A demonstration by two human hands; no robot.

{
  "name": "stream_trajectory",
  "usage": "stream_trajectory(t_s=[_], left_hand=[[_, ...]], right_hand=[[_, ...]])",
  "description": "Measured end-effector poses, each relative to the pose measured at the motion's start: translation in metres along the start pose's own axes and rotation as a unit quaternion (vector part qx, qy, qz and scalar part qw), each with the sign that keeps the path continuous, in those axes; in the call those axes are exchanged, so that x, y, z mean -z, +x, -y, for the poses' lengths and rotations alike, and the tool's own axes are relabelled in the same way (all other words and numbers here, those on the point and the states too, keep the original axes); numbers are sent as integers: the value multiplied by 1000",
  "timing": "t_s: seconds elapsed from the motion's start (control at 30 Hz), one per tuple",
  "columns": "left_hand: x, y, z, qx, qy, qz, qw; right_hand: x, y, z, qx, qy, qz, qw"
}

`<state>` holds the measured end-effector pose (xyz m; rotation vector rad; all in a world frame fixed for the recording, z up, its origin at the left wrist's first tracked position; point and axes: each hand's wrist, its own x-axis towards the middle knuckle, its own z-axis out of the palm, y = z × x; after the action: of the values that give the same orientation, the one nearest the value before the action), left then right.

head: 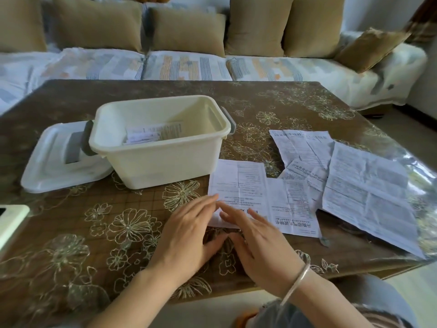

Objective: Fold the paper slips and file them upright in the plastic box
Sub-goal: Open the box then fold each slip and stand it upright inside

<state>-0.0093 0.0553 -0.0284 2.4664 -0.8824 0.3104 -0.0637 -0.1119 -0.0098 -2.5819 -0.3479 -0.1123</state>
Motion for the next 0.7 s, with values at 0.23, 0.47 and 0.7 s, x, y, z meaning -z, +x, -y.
stream_trajectory(t_s=[0.23, 0.47, 0.7], left_hand=[[7, 18, 9, -77, 73, 10, 994], [7, 9, 4, -90, 52, -41, 994], [16, -13, 8, -88, -7, -11, 996]], right_hand=[[11, -3, -16, 6, -18, -88, 996], [13, -6, -33, 23, -165, -91, 982], [12, -17, -29, 118, -179, -134, 967]])
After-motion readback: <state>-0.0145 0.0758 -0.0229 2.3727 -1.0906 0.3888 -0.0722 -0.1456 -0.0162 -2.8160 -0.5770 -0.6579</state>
